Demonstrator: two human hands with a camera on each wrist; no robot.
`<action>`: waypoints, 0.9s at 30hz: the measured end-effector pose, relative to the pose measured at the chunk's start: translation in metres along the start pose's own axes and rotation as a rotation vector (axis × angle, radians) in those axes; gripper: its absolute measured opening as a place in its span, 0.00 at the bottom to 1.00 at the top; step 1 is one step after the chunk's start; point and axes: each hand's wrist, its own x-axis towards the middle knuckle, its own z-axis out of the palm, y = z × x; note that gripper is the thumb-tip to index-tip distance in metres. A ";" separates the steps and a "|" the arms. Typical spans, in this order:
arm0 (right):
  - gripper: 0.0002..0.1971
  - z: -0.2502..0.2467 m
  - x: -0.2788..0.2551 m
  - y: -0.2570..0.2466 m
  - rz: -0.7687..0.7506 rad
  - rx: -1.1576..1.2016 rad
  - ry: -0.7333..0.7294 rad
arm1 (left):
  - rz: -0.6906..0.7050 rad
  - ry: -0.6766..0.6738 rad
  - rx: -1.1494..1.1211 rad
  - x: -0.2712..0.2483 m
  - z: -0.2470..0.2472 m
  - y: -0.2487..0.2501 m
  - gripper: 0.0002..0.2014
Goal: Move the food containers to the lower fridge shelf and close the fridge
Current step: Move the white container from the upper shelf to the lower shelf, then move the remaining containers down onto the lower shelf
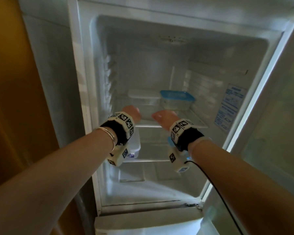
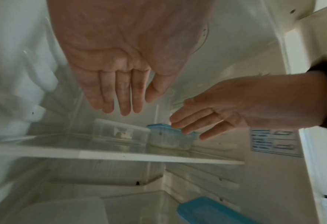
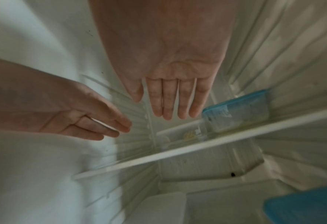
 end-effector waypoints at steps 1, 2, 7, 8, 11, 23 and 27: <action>0.21 -0.004 0.007 0.002 0.010 -0.015 0.006 | -0.008 0.000 0.010 0.008 -0.001 0.000 0.18; 0.21 -0.007 0.014 0.004 0.017 -0.037 -0.010 | -0.023 0.002 0.024 0.015 -0.001 0.001 0.19; 0.27 -0.019 0.063 0.016 0.043 -0.123 -0.095 | -0.076 0.018 0.048 0.055 -0.005 0.004 0.19; 0.28 -0.021 0.073 0.019 0.039 -0.139 -0.096 | -0.076 0.010 0.049 0.066 -0.006 0.005 0.18; 0.29 -0.027 0.107 0.028 0.033 -0.135 -0.094 | -0.079 0.046 0.024 0.099 -0.012 0.008 0.18; 0.32 -0.044 0.218 0.049 0.044 -0.167 -0.131 | -0.169 0.012 0.174 0.195 -0.012 0.006 0.22; 0.32 -0.032 0.236 0.054 0.039 -0.178 -0.168 | -0.156 -0.083 0.388 0.206 -0.008 0.004 0.25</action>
